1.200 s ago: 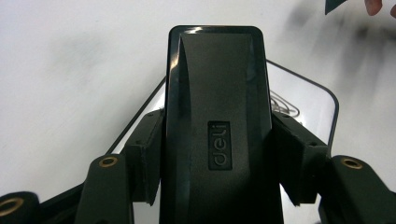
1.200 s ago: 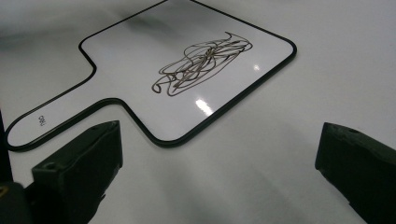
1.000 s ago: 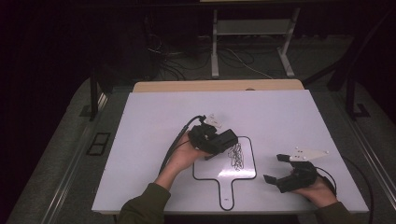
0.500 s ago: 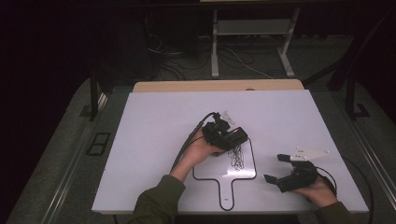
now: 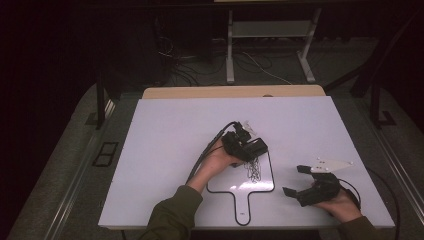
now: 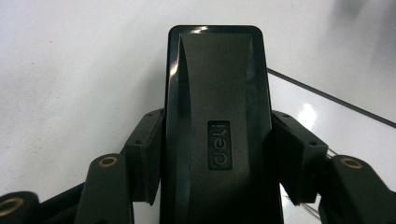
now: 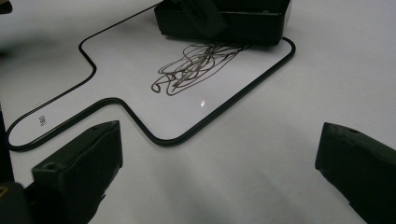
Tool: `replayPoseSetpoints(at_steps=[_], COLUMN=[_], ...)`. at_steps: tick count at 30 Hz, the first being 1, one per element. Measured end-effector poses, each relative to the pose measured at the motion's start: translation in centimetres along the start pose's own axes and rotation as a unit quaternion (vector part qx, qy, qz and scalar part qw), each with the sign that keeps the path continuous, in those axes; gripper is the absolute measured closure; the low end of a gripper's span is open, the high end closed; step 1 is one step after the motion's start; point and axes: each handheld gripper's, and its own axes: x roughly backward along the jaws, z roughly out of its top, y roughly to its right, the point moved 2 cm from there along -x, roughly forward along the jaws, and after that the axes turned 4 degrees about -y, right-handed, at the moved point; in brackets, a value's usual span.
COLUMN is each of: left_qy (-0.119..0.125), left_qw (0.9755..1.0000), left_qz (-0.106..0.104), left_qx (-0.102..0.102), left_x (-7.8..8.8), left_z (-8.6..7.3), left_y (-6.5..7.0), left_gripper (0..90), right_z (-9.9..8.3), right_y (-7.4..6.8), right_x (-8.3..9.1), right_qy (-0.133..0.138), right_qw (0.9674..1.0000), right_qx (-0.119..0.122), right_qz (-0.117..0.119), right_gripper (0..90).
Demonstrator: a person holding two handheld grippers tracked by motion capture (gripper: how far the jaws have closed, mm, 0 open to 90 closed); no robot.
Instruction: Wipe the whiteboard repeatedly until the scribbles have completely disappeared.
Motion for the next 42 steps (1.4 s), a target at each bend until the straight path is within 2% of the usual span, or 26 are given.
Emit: replayPoseSetpoints(at_steps=[1, 2, 4, 8, 9, 16, 19, 22, 26, 30, 31, 32, 34, 35, 36, 37, 40, 42], left_qy=[-0.012, -0.01, -0.018, -0.012, -0.014, -0.014, -0.013, -0.013, -0.01, -0.012, -0.011, -0.012, -0.007, -0.005, -0.013, -0.011, -0.008, -0.013], left_qw=[0.9999, 0.9998, 0.9997, 0.9999, 0.9997, 0.9994, 0.9995, 0.9995, 0.9994, 0.9993, 0.9993, 0.9992, 0.9995, 0.9996, 0.9994, 0.9994, 0.9993, 0.9993], left_qz=[0.004, 0.007, 0.005, 0.006, 0.006, 0.005, 0.006, 0.02, 0.032, 0.036, 0.037, 0.038, 0.032, 0.029, 0.029, 0.027, 0.026, 0.023], left_qx=[-0.01, -0.014, -0.013, -0.011, -0.017, -0.031, -0.029, -0.022, 0.004, 0.001, 0.004, -0.001, 0.004, 0.001, -0.014, -0.019, -0.026, -0.028], left_x=[0.1, -0.1, -0.2, -0.5, -0.5, -0.7, -0.7, -0.5, -0.1, 0.2, 0.2, 0.1, -0.1, -0.3, -0.3, -0.5, -0.8, -0.9], left_z=[0.0, 0.0, -0.1, -0.2, -0.1, 0.1, 0.0, -0.3, -0.9, -1.2, -1.1, -1.0, -0.8, -0.7, -0.5, -0.3, 0.2, 0.4], left_y=[0.0, -0.1, 0.0, 0.1, 0.1, 1.0, 0.8, 0.2, -0.8, -1.5, -1.4, -1.3, -0.7, -0.5, -0.4, -0.1, 0.6, 0.4], left_gripper=[39.5, 39.5, 39.5, 39.4, 39.4, 39.4, 39.4, 39.4, 39.4, 39.4, 39.4, 39.4, 39.4, 39.4, 39.4, 39.4, 39.4, 39.4], right_z=[0.0, 0.0, 0.0, 0.0, 0.0, 0.0, 0.0, 0.0, 0.0, 0.0, 0.0, 0.0, 0.0, 0.0, 0.0, 0.0, 0.0, 0.0], right_y=[0.0, 0.0, 0.0, 0.0, 0.0, 0.1, 0.1, 0.1, 0.1, 0.1, 0.1, 0.1, 0.1, 0.1, 0.1, 0.1, 0.1, 0.1], right_x=[0.0, 0.0, 0.0, 0.0, 0.0, 0.0, 0.0, 0.1, 0.1, 0.1, 0.0, 0.0, 0.0, 0.0, 0.0, 0.0, 0.0, 0.0], right_qy=[-0.001, -0.001, -0.001, -0.001, -0.001, -0.001, -0.001, -0.001, 0.0, -0.001, -0.001, -0.001, -0.001, -0.002, -0.003, -0.003, -0.002, -0.001], right_qw=[1.0, 1.0, 1.0, 1.0, 1.0, 1.0, 1.0, 1.0, 1.0, 1.0, 1.0, 1.0, 1.0, 1.0, 1.0, 1.0, 1.0, 1.0], right_qx=[0.0, -0.001, 0.0, 0.0, 0.0, 0.0, -0.001, 0.0, -0.001, 0.0, 0.0, 0.0, 0.0, 0.0, 0.0, 0.0, 0.0, -0.001], right_qz=[0.0, 0.0, 0.0, 0.0, 0.0, 0.0, -0.001, -0.001, -0.001, -0.001, -0.001, -0.001, -0.002, -0.001, -0.001, -0.001, -0.002, -0.003], right_gripper=[0.0, 0.0, 0.0, 0.0, 0.0, 0.0, 0.0, 0.0, 0.0, 0.0, 0.0, 0.0, 0.0, 0.0, 0.0, 0.0, 0.0, 0.0])
